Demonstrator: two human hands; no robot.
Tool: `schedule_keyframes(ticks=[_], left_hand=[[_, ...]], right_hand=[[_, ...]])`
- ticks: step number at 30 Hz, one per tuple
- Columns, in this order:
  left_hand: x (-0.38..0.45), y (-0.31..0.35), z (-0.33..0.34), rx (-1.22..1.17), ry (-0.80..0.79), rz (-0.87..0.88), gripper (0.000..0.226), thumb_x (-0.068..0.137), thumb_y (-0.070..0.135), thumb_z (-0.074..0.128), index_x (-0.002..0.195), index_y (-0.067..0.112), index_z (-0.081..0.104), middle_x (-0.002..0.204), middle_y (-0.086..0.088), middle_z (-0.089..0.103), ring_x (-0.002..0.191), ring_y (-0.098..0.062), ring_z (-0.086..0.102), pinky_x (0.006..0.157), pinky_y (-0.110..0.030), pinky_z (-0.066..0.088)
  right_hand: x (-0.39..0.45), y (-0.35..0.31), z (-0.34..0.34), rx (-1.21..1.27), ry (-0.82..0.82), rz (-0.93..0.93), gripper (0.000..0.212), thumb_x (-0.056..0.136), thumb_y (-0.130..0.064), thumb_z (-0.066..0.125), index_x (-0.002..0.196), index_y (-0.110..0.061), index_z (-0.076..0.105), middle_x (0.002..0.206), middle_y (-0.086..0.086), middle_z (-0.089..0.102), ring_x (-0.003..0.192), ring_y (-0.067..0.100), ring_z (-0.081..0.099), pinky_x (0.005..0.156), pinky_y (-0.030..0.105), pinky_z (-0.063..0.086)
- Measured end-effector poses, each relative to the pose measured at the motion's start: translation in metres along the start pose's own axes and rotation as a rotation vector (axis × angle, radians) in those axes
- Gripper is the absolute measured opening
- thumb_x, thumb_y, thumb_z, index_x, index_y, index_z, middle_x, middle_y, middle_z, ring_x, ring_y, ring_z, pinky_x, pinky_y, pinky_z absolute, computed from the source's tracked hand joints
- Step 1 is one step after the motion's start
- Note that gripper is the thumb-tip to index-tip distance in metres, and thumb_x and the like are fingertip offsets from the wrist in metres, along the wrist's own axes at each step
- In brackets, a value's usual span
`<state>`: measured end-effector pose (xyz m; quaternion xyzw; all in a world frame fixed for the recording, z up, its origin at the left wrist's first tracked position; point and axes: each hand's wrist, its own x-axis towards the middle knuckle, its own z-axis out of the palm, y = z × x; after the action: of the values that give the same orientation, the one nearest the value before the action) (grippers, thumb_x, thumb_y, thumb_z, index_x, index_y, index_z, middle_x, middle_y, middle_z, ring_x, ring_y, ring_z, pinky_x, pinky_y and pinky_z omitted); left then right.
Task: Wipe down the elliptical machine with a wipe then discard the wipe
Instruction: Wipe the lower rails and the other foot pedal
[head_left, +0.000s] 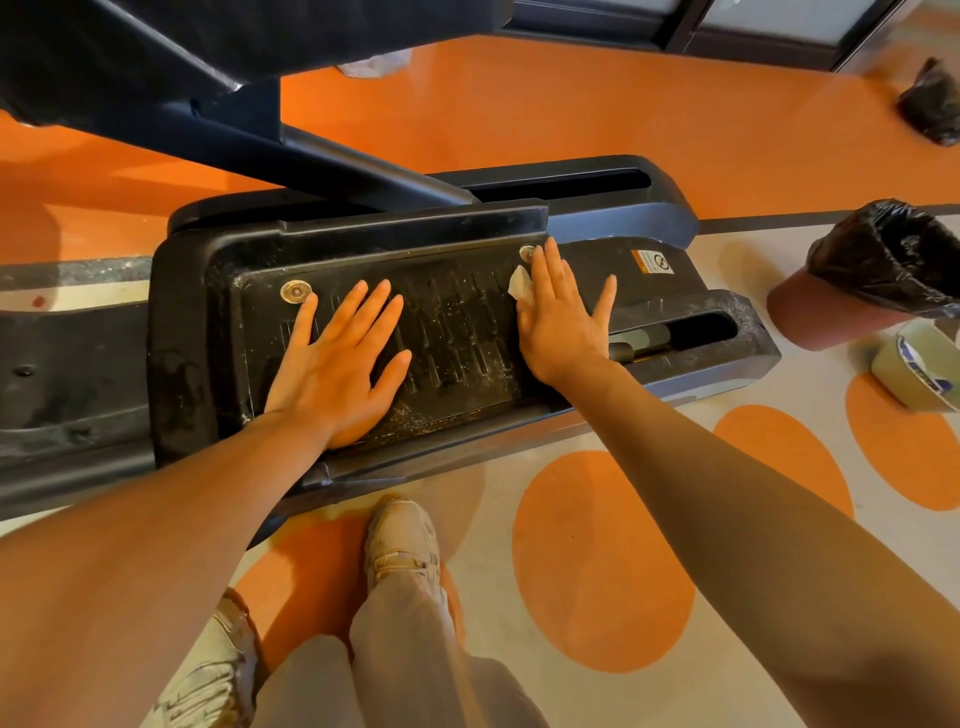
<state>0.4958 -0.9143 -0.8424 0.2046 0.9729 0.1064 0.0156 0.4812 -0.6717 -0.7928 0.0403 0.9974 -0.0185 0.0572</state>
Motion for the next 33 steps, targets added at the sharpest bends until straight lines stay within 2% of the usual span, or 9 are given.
schedule_keyframes(ticks=[3, 5, 9, 12, 15, 19, 22, 24, 33], left_hand=[[0.000, 0.000, -0.001, -0.005, 0.009, 0.002, 0.075, 0.092, 0.061, -0.002, 0.157, 0.025, 0.007, 0.164, 0.005, -0.002, 0.151, -0.011, -0.009, 0.122, -0.048, -0.007], [0.000, -0.001, 0.000, -0.007, 0.011, 0.004, 0.074, 0.093, 0.060, 0.000, 0.157, 0.025, 0.008, 0.165, 0.004, -0.001, 0.151, -0.011, -0.007, 0.122, -0.049, -0.007], [0.000, -0.001, 0.002, -0.017, 0.018, 0.007, 0.073, 0.094, 0.061, 0.000, 0.158, 0.025, 0.009, 0.164, 0.005, 0.000, 0.151, -0.011, -0.007, 0.122, -0.048, -0.008], [0.000, -0.002, 0.002, -0.014, 0.017, 0.011, 0.073, 0.094, 0.060, 0.001, 0.157, 0.025, 0.008, 0.164, 0.005, -0.001, 0.151, -0.011, -0.007, 0.122, -0.048, -0.007], [-0.001, -0.001, 0.000, -0.015, 0.021, 0.008, 0.074, 0.094, 0.060, 0.000, 0.158, 0.025, 0.009, 0.164, 0.004, 0.000, 0.151, -0.012, -0.007, 0.122, -0.049, -0.006], [0.000, 0.000, -0.001, -0.004, 0.008, 0.004, 0.075, 0.092, 0.061, -0.003, 0.157, 0.025, 0.006, 0.165, 0.004, -0.001, 0.151, -0.012, -0.007, 0.122, -0.049, -0.006], [0.000, 0.000, 0.000, -0.011, 0.012, 0.005, 0.076, 0.093, 0.061, -0.002, 0.158, 0.024, 0.008, 0.165, 0.004, 0.000, 0.151, -0.012, -0.006, 0.122, -0.049, -0.006], [0.000, -0.001, 0.000, -0.013, 0.013, 0.006, 0.076, 0.093, 0.061, -0.001, 0.158, 0.024, 0.009, 0.165, 0.004, 0.001, 0.151, -0.012, -0.006, 0.122, -0.049, -0.006], [0.000, -0.002, 0.000, -0.017, 0.019, 0.012, 0.074, 0.094, 0.060, 0.002, 0.158, 0.023, 0.011, 0.165, 0.004, 0.002, 0.151, -0.012, -0.005, 0.123, -0.050, -0.004]], right_hand=[[-0.011, -0.001, -0.016, 0.103, 0.016, -0.095, 0.053, 0.105, -0.028, 0.037, 0.155, -0.021, 0.019, 0.164, -0.004, 0.003, 0.147, 0.025, 0.020, 0.119, 0.047, 0.017], [-0.023, -0.001, -0.022, 0.142, 0.029, -0.111, 0.042, 0.103, -0.029, 0.044, 0.145, -0.024, 0.039, 0.163, -0.007, 0.014, 0.142, 0.030, 0.030, 0.108, 0.049, 0.039], [-0.044, 0.001, -0.028, 0.077, 0.041, -0.111, 0.040, 0.103, -0.027, 0.047, 0.142, -0.022, 0.047, 0.160, -0.002, 0.027, 0.145, 0.031, 0.026, 0.112, 0.046, 0.033], [-0.052, 0.004, -0.027, 0.036, 0.085, -0.106, 0.037, 0.100, -0.027, 0.052, 0.136, -0.021, 0.056, 0.154, 0.000, 0.038, 0.143, 0.033, 0.032, 0.106, 0.049, 0.041], [-0.052, 0.006, -0.022, 0.080, -0.044, -0.115, 0.043, 0.102, -0.038, 0.042, 0.142, -0.022, 0.046, 0.154, 0.001, 0.038, 0.142, 0.032, 0.033, 0.100, 0.048, 0.046], [-0.044, 0.011, -0.016, 0.131, -0.226, -0.138, 0.055, 0.104, -0.045, 0.026, 0.150, -0.016, 0.027, 0.162, 0.006, 0.018, 0.149, 0.028, 0.016, 0.112, 0.047, 0.034], [-0.042, 0.008, -0.011, -0.079, -0.218, -0.150, 0.071, 0.100, -0.058, 0.010, 0.156, -0.015, 0.013, 0.164, 0.006, 0.010, 0.151, 0.023, 0.007, 0.120, 0.052, -0.002], [-0.041, 0.006, -0.009, -0.174, -0.164, -0.130, 0.076, 0.096, -0.063, 0.001, 0.156, -0.018, 0.010, 0.164, 0.003, 0.008, 0.151, 0.019, 0.004, 0.111, 0.057, -0.022], [-0.015, -0.002, -0.006, -0.177, -0.122, -0.075, 0.075, 0.097, -0.065, 0.008, 0.156, -0.020, 0.010, 0.164, 0.002, 0.006, 0.151, 0.020, 0.001, 0.104, 0.062, -0.027]])
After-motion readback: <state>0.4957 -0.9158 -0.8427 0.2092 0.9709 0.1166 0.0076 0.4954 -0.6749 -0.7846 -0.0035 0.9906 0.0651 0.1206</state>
